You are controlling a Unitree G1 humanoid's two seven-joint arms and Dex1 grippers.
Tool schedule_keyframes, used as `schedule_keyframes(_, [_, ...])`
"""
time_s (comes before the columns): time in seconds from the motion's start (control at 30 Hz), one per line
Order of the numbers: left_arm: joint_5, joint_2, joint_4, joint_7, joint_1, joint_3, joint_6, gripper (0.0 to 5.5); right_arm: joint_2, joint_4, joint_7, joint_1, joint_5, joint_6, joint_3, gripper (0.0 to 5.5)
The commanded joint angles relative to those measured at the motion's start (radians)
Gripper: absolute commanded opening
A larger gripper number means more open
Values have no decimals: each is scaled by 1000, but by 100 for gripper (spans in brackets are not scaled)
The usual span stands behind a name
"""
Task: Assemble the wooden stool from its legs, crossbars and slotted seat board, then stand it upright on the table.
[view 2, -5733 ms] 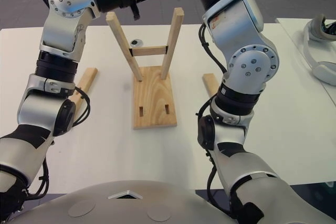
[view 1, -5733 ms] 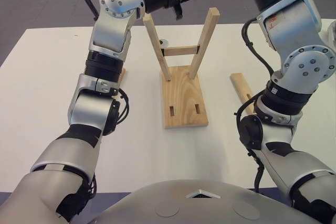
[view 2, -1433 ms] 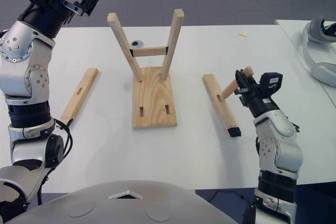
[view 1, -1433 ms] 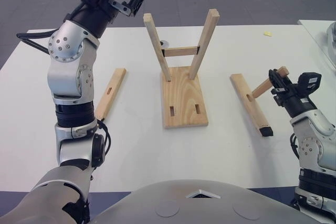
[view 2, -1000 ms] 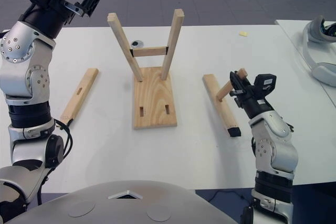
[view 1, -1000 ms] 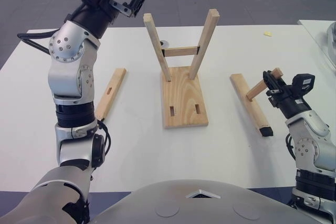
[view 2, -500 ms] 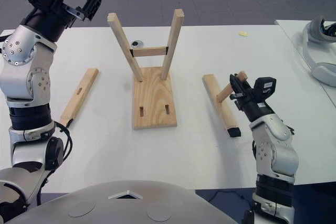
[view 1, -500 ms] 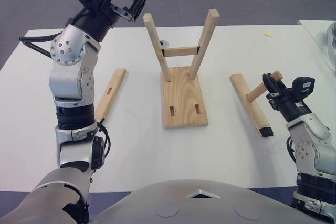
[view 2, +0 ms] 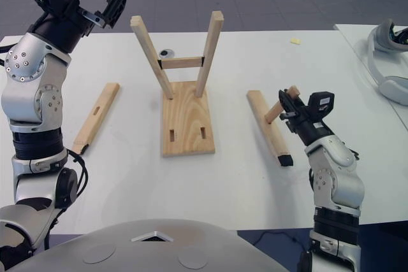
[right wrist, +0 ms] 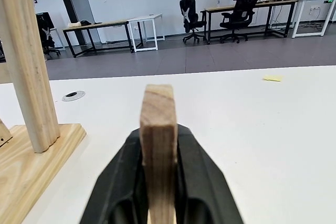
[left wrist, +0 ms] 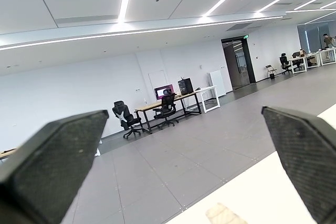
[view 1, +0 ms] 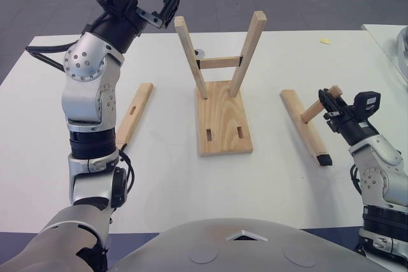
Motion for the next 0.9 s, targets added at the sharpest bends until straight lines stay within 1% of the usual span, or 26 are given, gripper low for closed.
schedule_keyframes(0.03, [0, 2, -10, 11, 6, -2, 9, 540, 38, -23, -33, 41, -49, -27, 40, 42])
schedule_keyframes(0.1, [0, 2, -7, 10, 4, -4, 8, 540, 59, -13, -50, 82, -131, -97, 95, 42])
schedule_keyframes(0.17, [0, 0, -3, 9, 2, -7, 6, 540, 88, 11, -77, 111, -178, -144, 120, 42])
schedule_keyframes(0.3, [-2, 1, -2, 8, 0, -9, 6, 540, 142, 69, -130, 132, -190, -206, 103, 42])
schedule_keyframes(0.4, [0, 2, -1, 10, 1, -8, 6, 540, 144, 92, -140, 120, -171, -195, 82, 42])
schedule_keyframes(0.5, [0, 0, -5, 14, 4, -8, 6, 540, 127, 94, -154, 111, -161, -117, 85, 42])
schedule_keyframes(0.63, [1, -5, -10, 20, 12, -6, 3, 540, 107, 67, -134, 118, -171, -77, 128, 42])
schedule_keyframes(0.67, [1, -6, -12, 21, 14, -7, 3, 540, 108, 61, -129, 117, -158, -63, 130, 71])
schedule_keyframes(0.7, [1, -8, -14, 22, 18, -9, 2, 540, 103, 55, -119, 114, -149, -51, 138, 88])
schedule_keyframes(0.73, [2, -11, -15, 24, 20, -10, 1, 540, 103, 51, -118, 110, -143, -39, 139, 91])
schedule_keyframes(0.77, [1, -13, -16, 25, 22, -11, 1, 540, 103, 47, -119, 107, -140, -30, 139, 114])
schedule_keyframes(0.9, [-1, -15, -14, 25, 24, -10, -1, 540, 108, 48, -122, 105, -145, -22, 128, 174])
